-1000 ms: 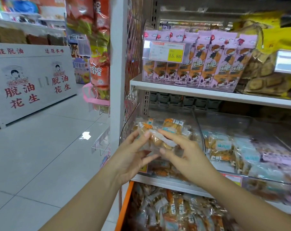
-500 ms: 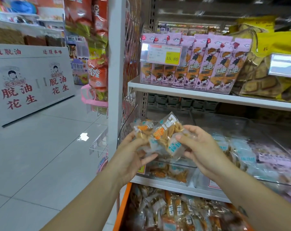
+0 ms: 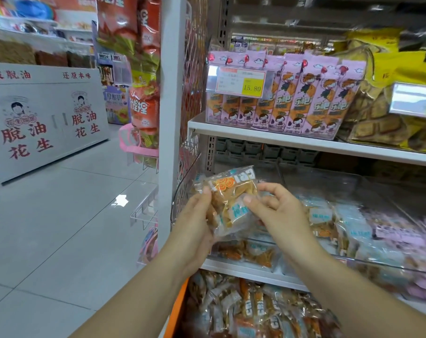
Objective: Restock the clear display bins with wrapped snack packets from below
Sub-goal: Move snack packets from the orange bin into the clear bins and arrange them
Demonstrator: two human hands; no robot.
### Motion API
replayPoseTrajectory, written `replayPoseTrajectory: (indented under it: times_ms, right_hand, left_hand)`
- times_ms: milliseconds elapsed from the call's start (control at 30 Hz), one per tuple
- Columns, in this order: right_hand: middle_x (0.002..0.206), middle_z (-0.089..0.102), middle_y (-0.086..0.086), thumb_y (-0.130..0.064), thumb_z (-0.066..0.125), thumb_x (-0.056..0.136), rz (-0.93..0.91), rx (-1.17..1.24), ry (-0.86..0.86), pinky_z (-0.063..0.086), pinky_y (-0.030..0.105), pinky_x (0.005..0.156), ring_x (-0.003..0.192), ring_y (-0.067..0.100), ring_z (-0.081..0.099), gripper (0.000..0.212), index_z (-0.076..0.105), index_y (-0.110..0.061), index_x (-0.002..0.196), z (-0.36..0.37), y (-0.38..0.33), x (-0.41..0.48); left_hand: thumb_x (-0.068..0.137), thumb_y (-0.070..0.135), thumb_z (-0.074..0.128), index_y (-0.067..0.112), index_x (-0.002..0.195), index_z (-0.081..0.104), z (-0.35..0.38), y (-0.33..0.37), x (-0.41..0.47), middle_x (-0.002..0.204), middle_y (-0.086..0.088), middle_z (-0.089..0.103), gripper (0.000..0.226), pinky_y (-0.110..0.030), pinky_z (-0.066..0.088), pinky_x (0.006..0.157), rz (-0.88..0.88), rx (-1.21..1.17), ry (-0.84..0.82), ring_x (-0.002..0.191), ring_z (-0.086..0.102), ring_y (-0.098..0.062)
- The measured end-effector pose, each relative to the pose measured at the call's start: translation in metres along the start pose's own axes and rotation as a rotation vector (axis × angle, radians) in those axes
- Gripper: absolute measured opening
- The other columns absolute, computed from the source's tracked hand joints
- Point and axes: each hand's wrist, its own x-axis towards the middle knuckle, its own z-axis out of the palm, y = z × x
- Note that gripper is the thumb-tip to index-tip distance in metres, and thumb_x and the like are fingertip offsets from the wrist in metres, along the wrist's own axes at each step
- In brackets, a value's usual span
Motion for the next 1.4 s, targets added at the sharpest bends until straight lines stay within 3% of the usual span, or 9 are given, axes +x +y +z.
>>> replayPoseTrajectory:
  times_ms: [233,400,533,667,867,967,1067,1233,1400]
  right_hand:
    - [0.102,0.059,-0.014,-0.046,0.068,0.078,-0.113,-0.143,0.073,0.045,0.012,0.069,0.084,0.001,0.056,0.024,0.055,-0.043,0.098,0.014,0.003,-0.019]
    - [0.113,0.066,-0.007,-0.049,0.075,0.054,0.143,0.282,-0.06,0.052,0.034,0.091,0.101,0.013,0.066,0.085,0.044,-0.033,0.131,0.015,0.011,-0.026]
    - [0.089,0.073,0.008,-0.006,0.068,0.075,0.199,0.594,-0.102,0.057,0.026,0.069,0.08,0.017,0.071,0.046,0.055,-0.012,0.118,0.004,0.012,-0.031]
    - [0.087,0.072,0.006,-0.003,0.066,0.076,0.156,0.653,-0.033,0.056,0.032,0.073,0.076,0.015,0.069,0.035,0.055,-0.01,0.109,-0.027,0.016,-0.029]
    - [0.105,0.067,0.011,0.001,0.069,0.08,0.01,0.158,0.142,0.057,0.038,0.076,0.089,0.023,0.069,0.026,0.058,-0.014,0.099,-0.097,0.024,-0.016]
    - [0.098,0.064,-0.016,-0.007,0.073,0.078,-0.178,-0.278,0.118,0.05,0.015,0.079,0.088,-0.004,0.062,0.035,0.057,-0.032,0.096,-0.129,0.022,-0.013]
    - [0.095,0.054,-0.026,-0.01,0.072,0.08,-0.241,-0.556,0.087,0.037,0.009,0.078,0.089,-0.005,0.053,0.038,0.054,-0.033,0.106,-0.152,0.023,-0.002]
    - [0.109,0.057,-0.01,-0.009,0.068,0.084,-0.198,-0.668,0.053,0.038,0.017,0.087,0.103,0.006,0.053,0.042,0.056,-0.021,0.122,-0.174,0.039,0.033]
    - [0.108,0.058,-0.005,-0.003,0.07,0.081,-0.116,-0.596,-0.107,0.044,0.025,0.093,0.107,0.011,0.054,0.036,0.054,-0.024,0.106,-0.174,0.06,0.078]
  left_hand:
    - [0.082,0.018,0.071,0.017,0.128,0.046,0.006,-0.005,-0.007,0.119,-0.004,0.067,0.052,-0.038,0.055,0.086,0.101,0.039,0.051,0.107,0.065,-0.019]
    - [0.091,0.012,0.057,0.014,0.12,0.049,0.018,-0.01,-0.01,0.116,-0.004,0.069,0.029,-0.029,0.058,0.073,0.152,-0.041,0.045,0.102,0.067,-0.016]
    - [0.08,0.026,0.064,0.012,0.123,0.05,0.02,-0.02,-0.006,0.111,-0.003,0.07,0.048,-0.035,0.055,0.085,0.141,0.113,0.014,0.102,0.067,-0.017]
    - [0.073,0.03,0.074,0.02,0.126,0.051,0.023,-0.025,-0.007,0.112,0.0,0.07,0.058,-0.034,0.049,0.092,0.057,0.251,-0.1,0.106,0.065,-0.016]
    - [0.082,0.031,0.068,0.041,0.133,0.035,0.039,-0.018,-0.003,0.127,0.019,0.05,0.062,-0.019,0.041,0.093,0.244,0.709,-0.036,0.112,0.05,0.007]
    - [0.086,0.028,0.066,0.041,0.13,0.037,0.064,-0.019,0.005,0.127,0.023,0.047,0.055,-0.012,0.033,0.098,0.397,0.989,-0.139,0.116,0.045,0.007]
    - [0.087,0.028,0.066,0.034,0.131,0.044,0.09,-0.025,0.021,0.122,0.023,0.046,0.05,-0.001,0.027,0.093,0.528,1.259,-0.204,0.116,0.04,0.007]
    - [0.09,0.037,0.061,0.037,0.129,0.053,0.093,-0.04,0.048,0.14,0.01,0.041,0.04,-0.029,0.027,0.111,0.458,1.601,-0.279,0.132,0.034,-0.011]
    - [0.093,0.039,0.054,0.037,0.127,0.054,0.081,-0.048,0.063,0.148,0.012,0.031,0.033,-0.037,0.026,0.114,0.413,1.723,-0.401,0.137,0.029,-0.012]
